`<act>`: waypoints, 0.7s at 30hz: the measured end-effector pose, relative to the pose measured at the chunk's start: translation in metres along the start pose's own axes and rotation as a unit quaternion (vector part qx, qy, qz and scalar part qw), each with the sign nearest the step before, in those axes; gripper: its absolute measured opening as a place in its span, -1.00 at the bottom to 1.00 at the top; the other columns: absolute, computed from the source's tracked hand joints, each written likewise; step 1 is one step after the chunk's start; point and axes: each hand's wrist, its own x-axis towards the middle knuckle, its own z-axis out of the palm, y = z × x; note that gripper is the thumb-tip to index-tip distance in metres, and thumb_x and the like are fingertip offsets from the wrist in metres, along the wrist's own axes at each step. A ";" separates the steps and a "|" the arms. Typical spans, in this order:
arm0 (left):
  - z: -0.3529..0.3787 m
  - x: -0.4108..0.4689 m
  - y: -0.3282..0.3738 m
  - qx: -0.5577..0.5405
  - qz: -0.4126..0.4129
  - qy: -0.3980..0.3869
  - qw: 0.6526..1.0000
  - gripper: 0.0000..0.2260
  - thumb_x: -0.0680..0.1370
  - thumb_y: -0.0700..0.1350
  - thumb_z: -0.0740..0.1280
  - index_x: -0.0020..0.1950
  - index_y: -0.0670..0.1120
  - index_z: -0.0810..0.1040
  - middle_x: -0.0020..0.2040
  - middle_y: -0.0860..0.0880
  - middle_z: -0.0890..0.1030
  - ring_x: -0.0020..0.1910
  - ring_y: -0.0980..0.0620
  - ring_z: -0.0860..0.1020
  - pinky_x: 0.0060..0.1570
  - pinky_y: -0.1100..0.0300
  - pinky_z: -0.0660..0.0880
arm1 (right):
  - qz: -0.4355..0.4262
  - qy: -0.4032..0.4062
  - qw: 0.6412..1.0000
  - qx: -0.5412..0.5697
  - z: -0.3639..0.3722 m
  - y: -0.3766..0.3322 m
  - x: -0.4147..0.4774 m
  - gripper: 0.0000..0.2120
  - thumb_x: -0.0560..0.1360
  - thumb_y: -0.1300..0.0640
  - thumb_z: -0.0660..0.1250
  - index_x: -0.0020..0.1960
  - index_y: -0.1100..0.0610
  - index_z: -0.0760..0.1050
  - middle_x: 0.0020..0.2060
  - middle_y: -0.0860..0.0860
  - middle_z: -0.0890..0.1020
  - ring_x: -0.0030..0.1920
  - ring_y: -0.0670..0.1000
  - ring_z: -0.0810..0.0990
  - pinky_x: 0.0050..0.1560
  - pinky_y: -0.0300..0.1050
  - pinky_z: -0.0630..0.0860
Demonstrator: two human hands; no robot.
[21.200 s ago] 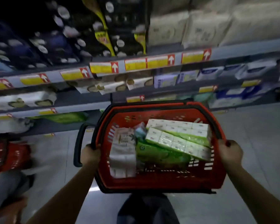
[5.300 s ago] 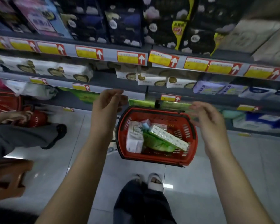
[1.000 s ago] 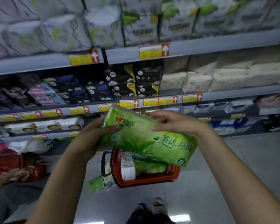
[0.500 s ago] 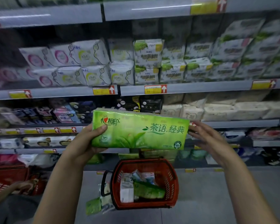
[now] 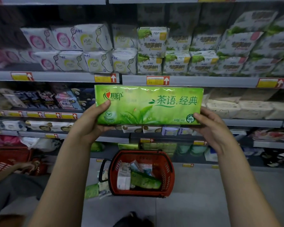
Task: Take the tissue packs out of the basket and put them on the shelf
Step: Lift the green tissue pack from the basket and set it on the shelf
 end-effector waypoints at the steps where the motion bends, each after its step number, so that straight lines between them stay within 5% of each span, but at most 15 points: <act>1: 0.001 0.000 0.002 0.003 0.013 -0.007 1.000 -0.60 0.33 0.00 0.43 0.14 -0.07 0.53 -0.08 -0.04 0.71 -0.13 -0.01 0.70 -0.30 0.13 0.61 | -0.007 -0.003 1.000 0.003 0.000 -0.002 0.001 -0.23 -0.01 -0.11 0.65 0.13 0.11 0.56 -0.01 0.01 0.70 0.00 0.01 0.67 -0.10 -0.10 0.61; 7: -0.008 0.012 0.012 0.007 0.070 -0.049 0.996 -0.28 0.06 0.10 0.64 0.16 -0.07 0.56 0.09 -0.10 0.67 0.07 -0.10 0.64 -0.09 0.02 0.61 | -0.042 0.008 0.999 -0.003 0.002 -0.020 0.013 -0.27 -0.04 -0.12 0.65 0.07 0.07 0.57 -0.07 -0.05 0.70 -0.06 -0.04 0.67 -0.13 -0.15 0.62; 12: -0.012 0.034 0.018 -0.019 0.090 -0.015 0.996 -0.74 0.49 -0.12 0.35 0.18 -0.05 0.53 0.12 -0.06 0.65 0.13 -0.09 0.62 0.02 -0.02 0.59 | -0.069 0.012 0.997 -0.042 0.016 -0.035 0.029 -0.35 0.02 -0.14 0.63 0.05 0.03 0.59 -0.05 -0.07 0.70 -0.03 -0.06 0.67 -0.05 -0.14 0.62; 15: -0.018 0.053 0.028 -0.047 0.089 -0.005 0.995 -0.77 0.52 -0.15 0.26 0.16 -0.05 0.53 0.10 -0.06 0.66 0.11 -0.09 0.61 -0.02 0.01 0.62 | -0.081 0.025 0.994 -0.065 0.029 -0.043 0.043 -0.30 0.01 -0.18 0.62 0.08 0.04 0.57 -0.04 -0.09 0.70 -0.01 -0.07 0.66 -0.06 -0.18 0.61; 21: -0.038 0.082 0.067 -0.067 0.105 -0.035 0.992 -0.30 0.10 0.02 0.64 0.17 -0.14 0.53 0.13 -0.13 0.64 0.14 -0.11 0.61 -0.11 0.04 0.61 | -0.100 0.046 0.991 -0.080 0.065 -0.058 0.073 -0.21 -0.03 -0.22 0.62 0.13 0.06 0.55 -0.03 -0.06 0.70 0.02 -0.03 0.66 -0.03 -0.16 0.61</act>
